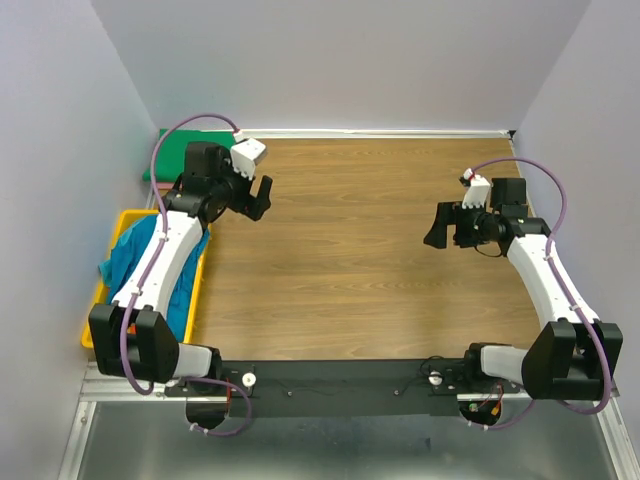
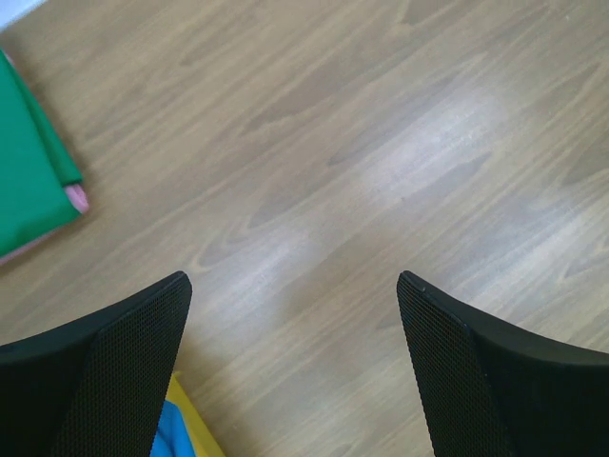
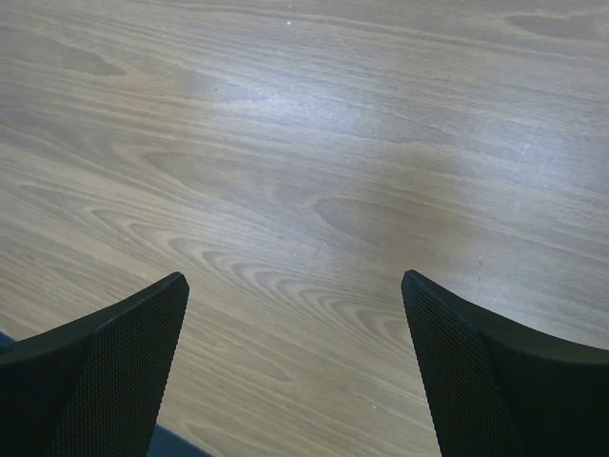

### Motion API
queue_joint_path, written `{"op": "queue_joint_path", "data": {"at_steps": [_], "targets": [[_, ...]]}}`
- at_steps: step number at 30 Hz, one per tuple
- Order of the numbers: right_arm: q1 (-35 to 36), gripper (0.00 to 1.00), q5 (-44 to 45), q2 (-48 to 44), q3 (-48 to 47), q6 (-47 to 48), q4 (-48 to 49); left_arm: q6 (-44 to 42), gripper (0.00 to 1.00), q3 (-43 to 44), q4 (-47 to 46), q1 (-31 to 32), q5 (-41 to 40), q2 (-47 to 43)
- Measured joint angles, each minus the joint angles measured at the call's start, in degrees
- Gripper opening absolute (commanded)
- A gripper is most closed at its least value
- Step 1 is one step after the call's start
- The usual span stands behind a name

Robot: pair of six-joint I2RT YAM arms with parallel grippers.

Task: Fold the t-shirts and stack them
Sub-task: Grab the tshirt from the pile

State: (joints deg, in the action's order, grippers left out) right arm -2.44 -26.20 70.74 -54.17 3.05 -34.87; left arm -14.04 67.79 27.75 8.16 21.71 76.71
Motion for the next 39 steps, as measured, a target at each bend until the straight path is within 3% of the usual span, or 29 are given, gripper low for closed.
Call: {"op": "queue_joint_path", "data": {"at_steps": [7, 15, 22, 26, 34, 38, 39], "targets": [[-0.2, 1.0, -1.5, 1.8, -2.4, 2.2, -1.8, -2.1, 0.96, 8.1, 3.0, -4.5, 0.4, 3.3], [-0.3, 1.0, -2.3, 8.3, -7.8, 4.6, -3.8, -4.9, 0.97, 16.1, 11.4, -20.1, -3.5, 8.3], [-0.3, 1.0, -2.5, 15.6, -14.5, 6.5, -6.6, -7.0, 0.96, 11.6, 15.1, -27.2, -12.9, 8.4], [-0.3, 1.0, -2.7, 19.0, -19.1, 7.5, -7.7, -8.7, 0.89, 6.2, 15.1, -31.7, -17.5, 9.7], [-0.3, 1.0, -2.6, 23.0, -23.1, 9.2, -10.3, -10.2, 0.87, 2.2, 13.5, -33.3, -20.3, 14.7], [-0.3, 1.0, -2.5, 23.6, -23.8, 9.6, -11.4, -10.4, 0.76, 1.4, 12.3, -33.3, -20.2, 16.8], [-0.3, 1.0, -2.4, 23.6, -24.0, 9.7, -11.7, -10.4, 0.69, 1.2, 12.1, -33.3, -20.2, 17.4]]}}
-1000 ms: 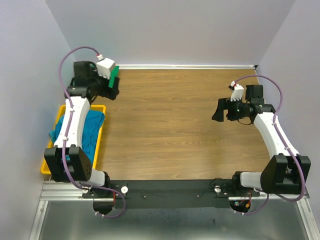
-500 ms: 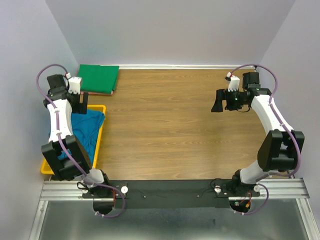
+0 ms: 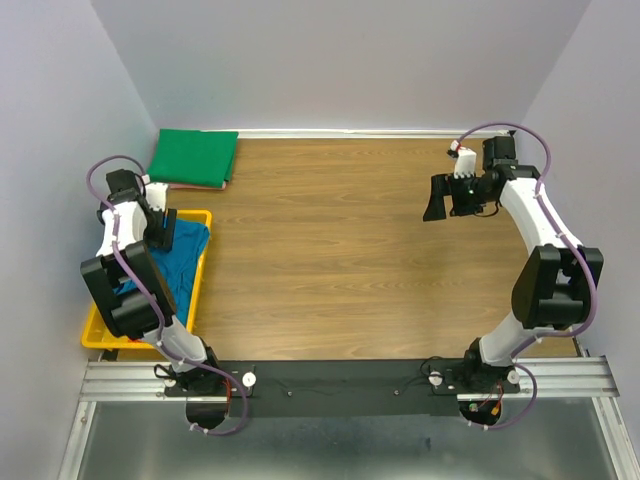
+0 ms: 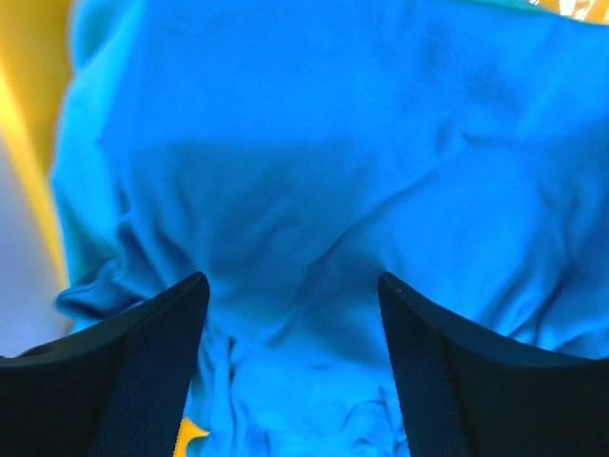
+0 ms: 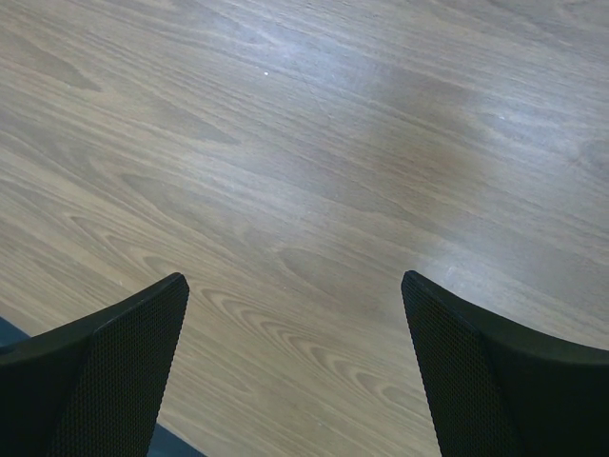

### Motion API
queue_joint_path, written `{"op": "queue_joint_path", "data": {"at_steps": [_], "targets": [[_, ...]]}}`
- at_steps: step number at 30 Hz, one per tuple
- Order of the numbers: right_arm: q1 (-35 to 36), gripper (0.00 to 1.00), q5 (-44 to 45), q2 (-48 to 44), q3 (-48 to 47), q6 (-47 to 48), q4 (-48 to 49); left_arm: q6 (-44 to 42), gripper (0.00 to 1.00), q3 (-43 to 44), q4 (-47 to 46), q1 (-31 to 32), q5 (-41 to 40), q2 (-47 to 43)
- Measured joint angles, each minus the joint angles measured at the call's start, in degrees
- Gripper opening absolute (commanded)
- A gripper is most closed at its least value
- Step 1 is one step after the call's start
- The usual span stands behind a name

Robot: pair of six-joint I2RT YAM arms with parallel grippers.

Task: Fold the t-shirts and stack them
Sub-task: Grab the tshirt from the pile, then move the tshirt to the center of the board

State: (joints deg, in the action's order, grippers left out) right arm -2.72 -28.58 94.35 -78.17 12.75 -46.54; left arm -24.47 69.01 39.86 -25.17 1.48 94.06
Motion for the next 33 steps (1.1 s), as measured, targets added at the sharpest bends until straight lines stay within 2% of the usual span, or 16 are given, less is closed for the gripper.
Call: {"op": "queue_joint_path", "data": {"at_steps": [1, 2, 3, 9, 16, 20, 27, 33], "targets": [[0.0, 1.0, 0.2, 0.1, -0.2, 0.1, -0.1, 0.0, 0.64, -0.1, -0.1, 0.0, 0.0, 0.5], [0.0, 1.0, 0.3, 0.2, -0.3, 0.2, -0.1, -0.2, 0.49, -0.2, -0.1, 0.0, 0.0, 1.1], [0.0, 1.0, 0.5, 0.2, -0.4, 0.4, -0.1, -0.2, 0.42, -0.2, -0.2, 0.0, 0.0, 1.4], [0.0, 1.0, 1.2, 0.9, -0.4, 0.9, -0.3, 0.1, 0.0, 0.3, 0.4, 0.0, 0.4, 1.9], [0.0, 1.0, 1.5, 2.1, -1.0, 1.2, -1.0, 1.4, 0.0, 5.8, 4.6, 0.0, 1.4, 1.2], [0.0, 1.0, 1.6, 2.6, -1.5, 1.4, -1.3, 2.2, 0.0, 13.4, 8.6, 0.9, 1.8, -1.8], [0.0, 1.0, 1.6, 3.4, -2.3, 1.9, -1.7, 3.5, 0.0, 26.0, 10.2, 4.5, 1.6, -8.6], [0.0, 1.0, 1.6, 3.5, -2.3, 2.4, -2.1, 4.4, 0.0, 29.9, 11.2, 5.3, 1.1, -10.2]]}}
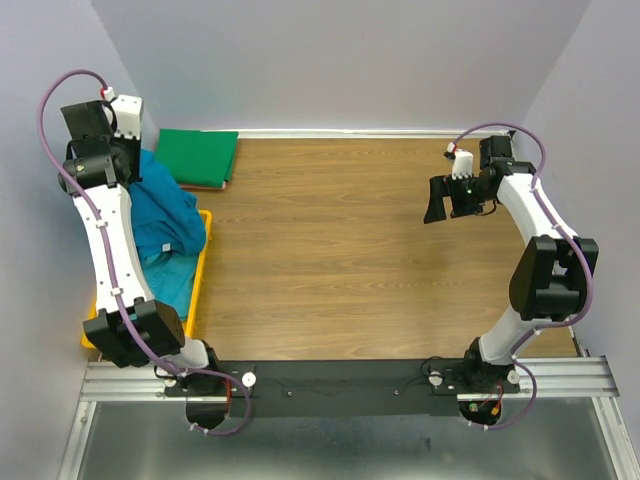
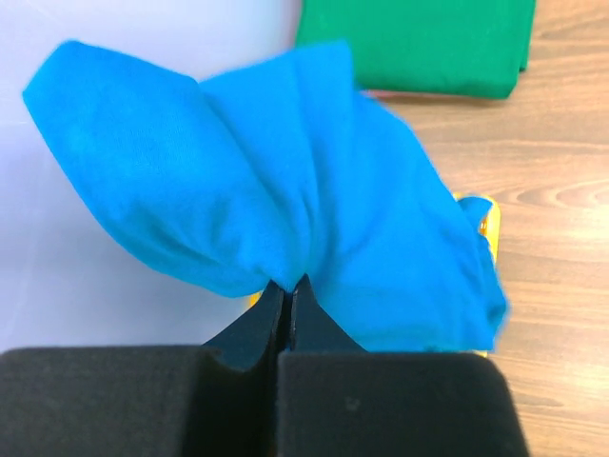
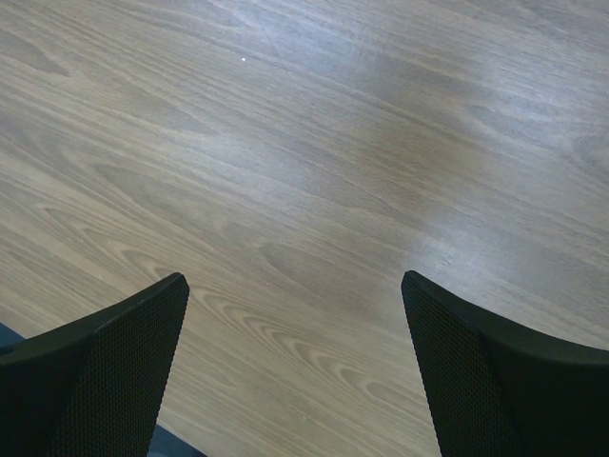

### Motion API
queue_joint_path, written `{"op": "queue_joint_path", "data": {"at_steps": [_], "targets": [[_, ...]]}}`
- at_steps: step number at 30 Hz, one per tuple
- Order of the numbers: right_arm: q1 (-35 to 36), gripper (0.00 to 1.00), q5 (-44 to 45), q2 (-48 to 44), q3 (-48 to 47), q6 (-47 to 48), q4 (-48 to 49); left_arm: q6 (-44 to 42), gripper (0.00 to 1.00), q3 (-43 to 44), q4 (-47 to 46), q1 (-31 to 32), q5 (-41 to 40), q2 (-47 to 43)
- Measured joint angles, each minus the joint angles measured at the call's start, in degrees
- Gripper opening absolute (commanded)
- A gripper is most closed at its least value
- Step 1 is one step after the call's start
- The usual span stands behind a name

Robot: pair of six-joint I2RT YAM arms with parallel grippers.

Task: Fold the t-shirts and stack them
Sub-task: Move the tshirt to the center of the board

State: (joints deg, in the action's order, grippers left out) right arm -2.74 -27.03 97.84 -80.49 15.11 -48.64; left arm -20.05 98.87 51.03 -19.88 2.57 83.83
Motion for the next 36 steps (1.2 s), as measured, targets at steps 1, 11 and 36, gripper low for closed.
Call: {"op": "queue_joint_path", "data": {"at_steps": [1, 11, 36], "targets": [[0.0, 1.0, 0.0, 0.0, 0.0, 0.0, -0.1, 0.1, 0.0, 0.8, 0.2, 0.1, 0.0, -0.3], [0.0, 1.0, 0.0, 1.0, -1.4, 1.5, -0.9, -1.0, 0.0, 15.2, -4.1, 8.2, 2.4, -4.6], [0.0, 1.0, 3.3, -5.0, 1.0, 1.5, -1.2, 1.3, 0.7, 15.5, -28.1, 44.2, 28.8, 8.0]]}}
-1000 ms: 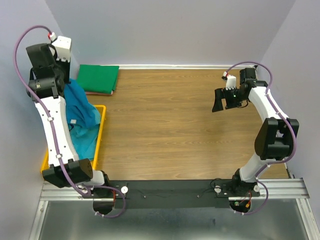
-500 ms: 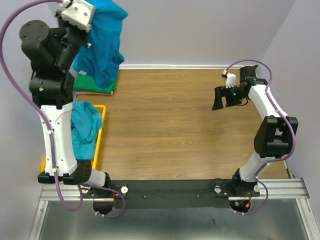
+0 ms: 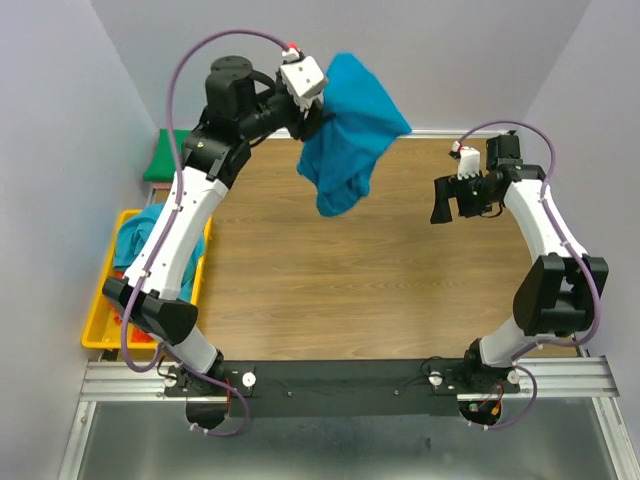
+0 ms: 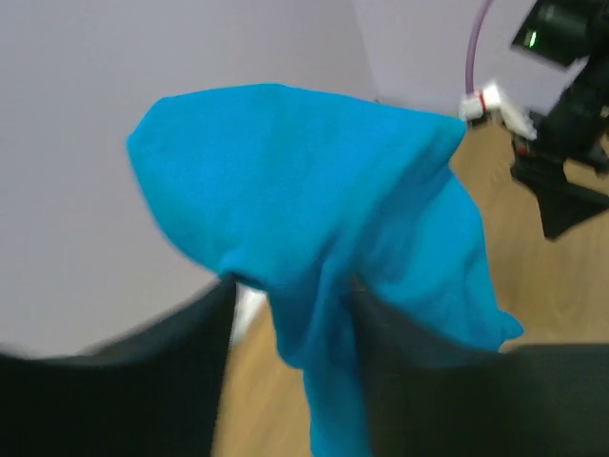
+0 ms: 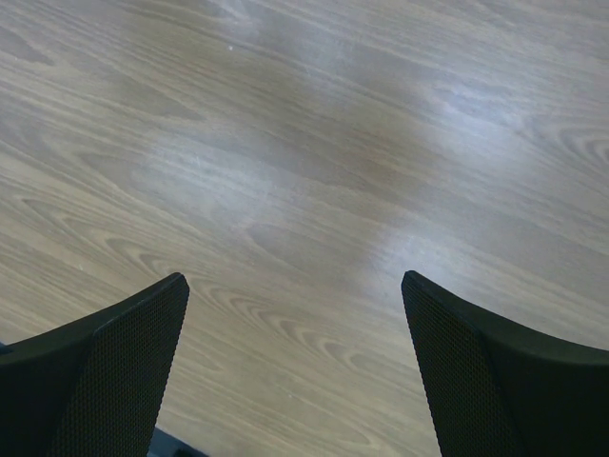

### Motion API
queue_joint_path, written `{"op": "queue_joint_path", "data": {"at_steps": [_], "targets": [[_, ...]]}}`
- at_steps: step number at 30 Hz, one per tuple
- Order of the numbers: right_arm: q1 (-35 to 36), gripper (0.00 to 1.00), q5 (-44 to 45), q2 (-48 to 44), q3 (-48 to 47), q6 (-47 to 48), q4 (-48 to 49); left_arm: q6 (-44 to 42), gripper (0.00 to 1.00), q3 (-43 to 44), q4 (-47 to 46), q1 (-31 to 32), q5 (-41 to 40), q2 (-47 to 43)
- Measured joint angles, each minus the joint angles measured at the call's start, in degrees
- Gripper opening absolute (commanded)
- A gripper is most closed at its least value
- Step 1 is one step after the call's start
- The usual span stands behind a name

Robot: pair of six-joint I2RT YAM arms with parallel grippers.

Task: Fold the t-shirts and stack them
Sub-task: Move the tshirt to the center of the board, then flatten the tshirt out

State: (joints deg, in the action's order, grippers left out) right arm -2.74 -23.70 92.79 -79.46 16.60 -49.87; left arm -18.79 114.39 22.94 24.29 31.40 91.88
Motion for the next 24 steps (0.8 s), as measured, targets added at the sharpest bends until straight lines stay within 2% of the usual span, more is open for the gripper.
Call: {"op": "queue_joint_path", "data": {"at_steps": [2, 3, 4, 7, 10, 14, 20, 24], "targets": [[0.0, 1.0, 0.9, -2.3, 1.5, 0.2, 0.0, 0.0, 0.82, -3.3, 0.9, -0.2, 0.3, 0.2], [0.0, 1.0, 1.4, -3.7, 2.4, 0.6, 0.0, -0.4, 0.95, -5.4, 1.9, -0.5, 0.7, 0.2], [0.0, 1.0, 1.9, -4.8, 3.4, 1.1, -0.1, -0.4, 0.96, -7.8, 2.2, -1.1, 1.3, 0.0], [-0.1, 1.0, 2.9, -7.5, 5.8, 2.4, -0.5, -0.9, 0.96, -19.0, 1.6, -3.7, 2.5, -2.8], [-0.1, 1.0, 3.1, -8.2, 7.7, 4.0, -0.9, -1.6, 0.95, -26.4, 2.1, -5.3, 2.5, -4.2], [-0.1, 1.0, 2.2, -6.0, 7.4, 5.6, -1.1, -3.0, 0.88, -33.8, 3.3, -4.9, 2.4, -4.2], [1.5, 1.0, 1.2, 3.0, 2.7, 6.2, -0.1, -3.9, 0.79, -39.5, 3.5, -1.9, 1.4, -0.6], [5.2, 0.99, 2.1, 7.1, 1.6, 5.9, 2.8, -2.9, 0.75, -41.4, 3.1, -0.3, 1.2, 4.1]]}}
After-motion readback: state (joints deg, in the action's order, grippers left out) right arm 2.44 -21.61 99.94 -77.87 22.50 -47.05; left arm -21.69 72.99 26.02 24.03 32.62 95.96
